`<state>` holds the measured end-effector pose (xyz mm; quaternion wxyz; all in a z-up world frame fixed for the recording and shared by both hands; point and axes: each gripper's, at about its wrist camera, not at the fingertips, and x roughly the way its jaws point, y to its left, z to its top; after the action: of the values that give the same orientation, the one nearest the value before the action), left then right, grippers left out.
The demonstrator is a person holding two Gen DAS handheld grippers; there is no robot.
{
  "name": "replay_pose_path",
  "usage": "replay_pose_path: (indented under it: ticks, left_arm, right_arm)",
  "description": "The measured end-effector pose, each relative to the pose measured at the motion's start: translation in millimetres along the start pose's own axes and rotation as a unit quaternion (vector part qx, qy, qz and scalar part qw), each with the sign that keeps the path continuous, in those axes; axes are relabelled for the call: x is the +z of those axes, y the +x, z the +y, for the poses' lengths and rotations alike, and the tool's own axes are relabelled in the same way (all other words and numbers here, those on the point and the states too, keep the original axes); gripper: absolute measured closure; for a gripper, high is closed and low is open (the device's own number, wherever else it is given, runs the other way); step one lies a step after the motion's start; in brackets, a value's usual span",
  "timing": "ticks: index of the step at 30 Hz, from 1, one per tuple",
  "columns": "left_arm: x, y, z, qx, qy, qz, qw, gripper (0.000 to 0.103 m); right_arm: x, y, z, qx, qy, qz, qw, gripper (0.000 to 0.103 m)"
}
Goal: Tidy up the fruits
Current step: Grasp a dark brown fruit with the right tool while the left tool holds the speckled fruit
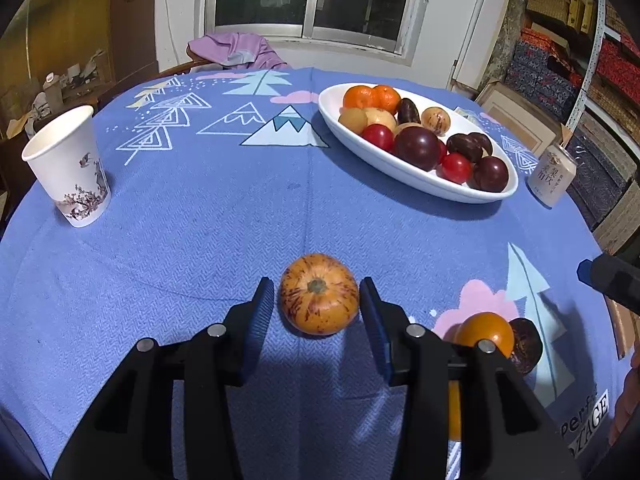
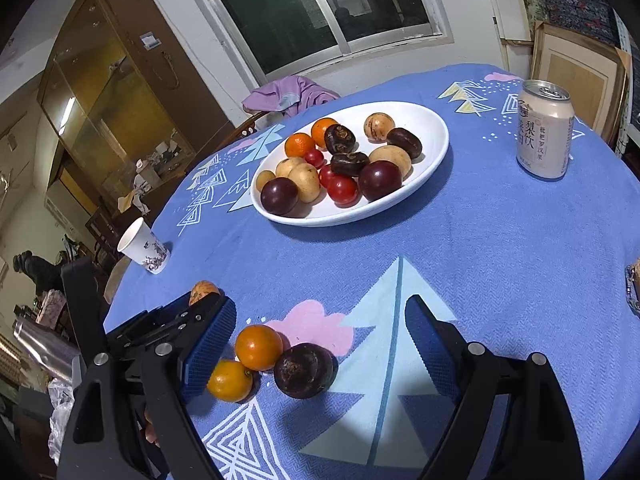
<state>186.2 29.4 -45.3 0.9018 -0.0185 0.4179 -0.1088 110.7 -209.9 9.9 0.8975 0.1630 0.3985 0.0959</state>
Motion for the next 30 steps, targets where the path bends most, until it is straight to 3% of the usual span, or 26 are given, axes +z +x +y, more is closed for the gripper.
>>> replay_pose_path:
  ticks: [6,14,23,30]
  left_arm:
    - [1.0,4.0,2.0,-0.01,0.0,0.006,0.9999,0.065]
    - [3.0,-5.4,26.3,0.024,-0.031,-0.008,0.9992,0.065]
    - [1.8,-0.7,29.9,0.023,-0.038,0.0,0.999,0.065]
    - [1.6,0.3,30.2,0.021,-0.039,0.003,0.999,0.065]
  right_arm:
    - [-4.2,5.3,9.2,-0.009,-0.037,0.013,0.999,0.017]
    - [-12.8,22.8,14.6,-0.001,-0.062,0.06,0.996,0.048]
    - [-20.8,33.8,15.6,0.02,-0.065,0.097,0.993,0.052]
    - [-31.8,41.7,24.2,-0.002,-0.105,0.116,0.988,0.052]
